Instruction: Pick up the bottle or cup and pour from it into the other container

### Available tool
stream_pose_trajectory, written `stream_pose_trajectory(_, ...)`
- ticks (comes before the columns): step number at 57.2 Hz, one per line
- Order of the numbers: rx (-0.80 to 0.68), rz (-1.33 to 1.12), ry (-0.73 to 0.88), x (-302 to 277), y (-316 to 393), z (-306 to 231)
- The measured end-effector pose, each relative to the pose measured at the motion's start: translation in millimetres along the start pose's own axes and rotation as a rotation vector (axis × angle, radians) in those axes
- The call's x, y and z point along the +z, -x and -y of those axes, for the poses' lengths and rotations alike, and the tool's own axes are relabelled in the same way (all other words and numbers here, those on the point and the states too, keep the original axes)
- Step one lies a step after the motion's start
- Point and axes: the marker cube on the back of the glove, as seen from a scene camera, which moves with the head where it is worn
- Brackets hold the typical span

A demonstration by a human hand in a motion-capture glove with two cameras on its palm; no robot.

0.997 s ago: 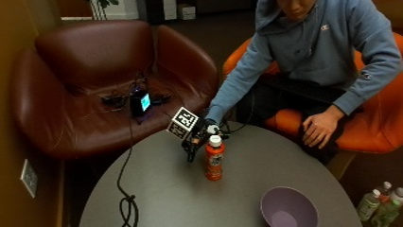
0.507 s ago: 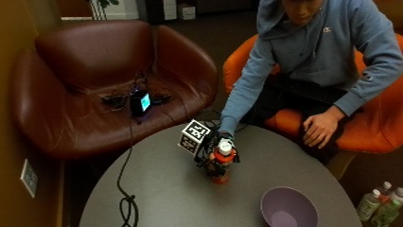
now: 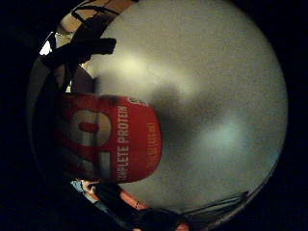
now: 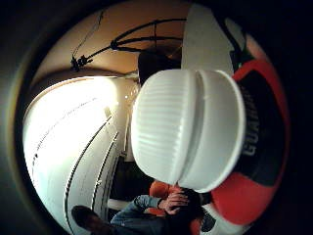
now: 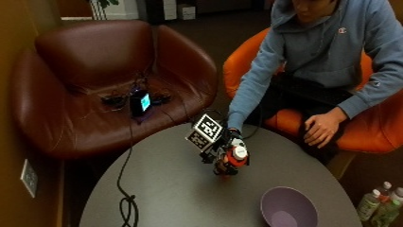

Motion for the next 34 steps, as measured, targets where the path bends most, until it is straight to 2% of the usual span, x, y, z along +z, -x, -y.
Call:
stream_pose_trajectory(3, -0.053, -0.035, 0.003, -1.1, 3.6, -0.3)
stream_pose_trajectory(17, -0.081, -0.191, 0.049, -1.9, 47.8, 0.7)
stream_pose_trajectory(28, -0.093, -0.45, 0.089, -4.6, 76.9, 0.0)
stream_pose_trajectory(34, -0.077, -0.695, 0.108, -6.1, 97.9, 1.1)
